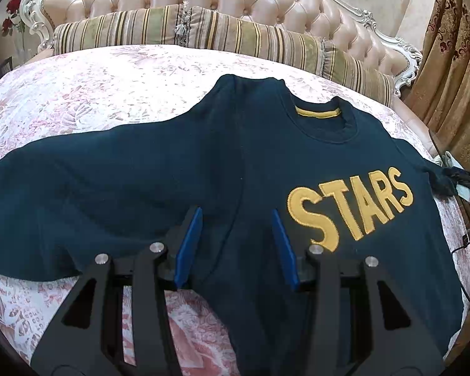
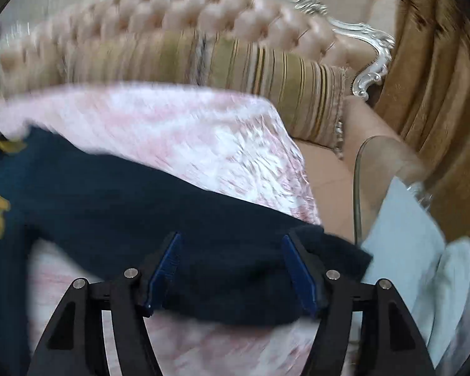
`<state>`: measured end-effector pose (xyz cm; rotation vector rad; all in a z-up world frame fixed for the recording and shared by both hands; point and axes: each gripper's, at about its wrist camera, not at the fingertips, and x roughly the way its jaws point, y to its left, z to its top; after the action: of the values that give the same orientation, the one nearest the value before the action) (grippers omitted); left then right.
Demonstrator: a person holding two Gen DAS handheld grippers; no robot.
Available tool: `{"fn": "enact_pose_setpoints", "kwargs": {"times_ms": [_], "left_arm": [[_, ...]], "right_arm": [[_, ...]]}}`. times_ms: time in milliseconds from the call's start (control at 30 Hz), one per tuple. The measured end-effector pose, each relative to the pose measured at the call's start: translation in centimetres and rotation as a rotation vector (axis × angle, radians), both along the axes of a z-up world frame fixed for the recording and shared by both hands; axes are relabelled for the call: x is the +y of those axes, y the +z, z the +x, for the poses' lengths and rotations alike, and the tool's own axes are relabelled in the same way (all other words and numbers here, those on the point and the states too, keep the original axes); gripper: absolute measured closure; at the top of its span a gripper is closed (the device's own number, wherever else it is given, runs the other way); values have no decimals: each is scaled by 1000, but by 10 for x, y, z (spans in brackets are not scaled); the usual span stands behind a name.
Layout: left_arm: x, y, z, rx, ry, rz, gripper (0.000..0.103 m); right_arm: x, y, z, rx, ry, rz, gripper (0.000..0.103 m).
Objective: Fold clothes
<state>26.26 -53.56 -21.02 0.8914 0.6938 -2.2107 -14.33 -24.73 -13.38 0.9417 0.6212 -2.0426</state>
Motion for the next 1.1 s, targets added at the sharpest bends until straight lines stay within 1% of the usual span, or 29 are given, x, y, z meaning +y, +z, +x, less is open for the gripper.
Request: {"fn": "enact_pose_setpoints", "kwargs": {"times_ms": [33,67,133,200,233,267,300,367,467,567,633,700,767,833,867,967,1033,1067,1100], "left_arm": [[0,0,-1,-1,0,-1,52],[0,0,-1,-3,0,-1,52],[1,0,-2,-6,-1,-6,51],[1,0,-1,-4,-1,-6,51],[1,0,-1,-2,-1,-5,51],[1,0,-1,-1,-1,-4,51],[1,0,0,-1,-1,-4,51],[1,0,0,0,-3,-4,51],[1,0,0,0,-2,-3,51],[2,0,-1,0,-2,-5,51],[3,0,-1,-1,0,-5,51],[4,0,-1,1,0,-5,51],[4,1,-1,3,1,-3,51],[4,1,-1,1,2,-5,51],[5,1,-2,-2,3,-8,51],[6,1,-3,-9,3,-15,51],[6,1,-3,-5,4,-13,51],[6,1,-2,-3,4,-11,51],[6,1,-2,-1,4,-10,51]], "right_arm": [[8,9,7,-25,-2,-48,35],[10,11,17,-80,22,-80,35],[7,8,37,-175,59,-125,35],[-2,1,60,-182,103,-131,37],[-11,-3,72,-148,117,-127,40],[-20,-8,80,-125,122,-112,50],[-31,-14,85,-150,124,-102,54],[-47,-23,92,-203,120,-95,54],[-60,-22,104,-201,118,-102,54],[-69,-24,105,-226,121,-107,54],[-68,-30,102,-260,108,-128,54],[-64,-31,98,-319,93,-149,53],[-54,-23,102,-336,106,-193,53],[-48,-16,108,-326,121,-209,52],[-46,-12,111,-321,128,-216,50],[-59,-19,108,-350,133,-201,50],[-72,-29,105,-386,139,-183,50],[-73,-32,106,-386,140,-179,53],[-74,-34,107,-385,141,-176,79]]}}
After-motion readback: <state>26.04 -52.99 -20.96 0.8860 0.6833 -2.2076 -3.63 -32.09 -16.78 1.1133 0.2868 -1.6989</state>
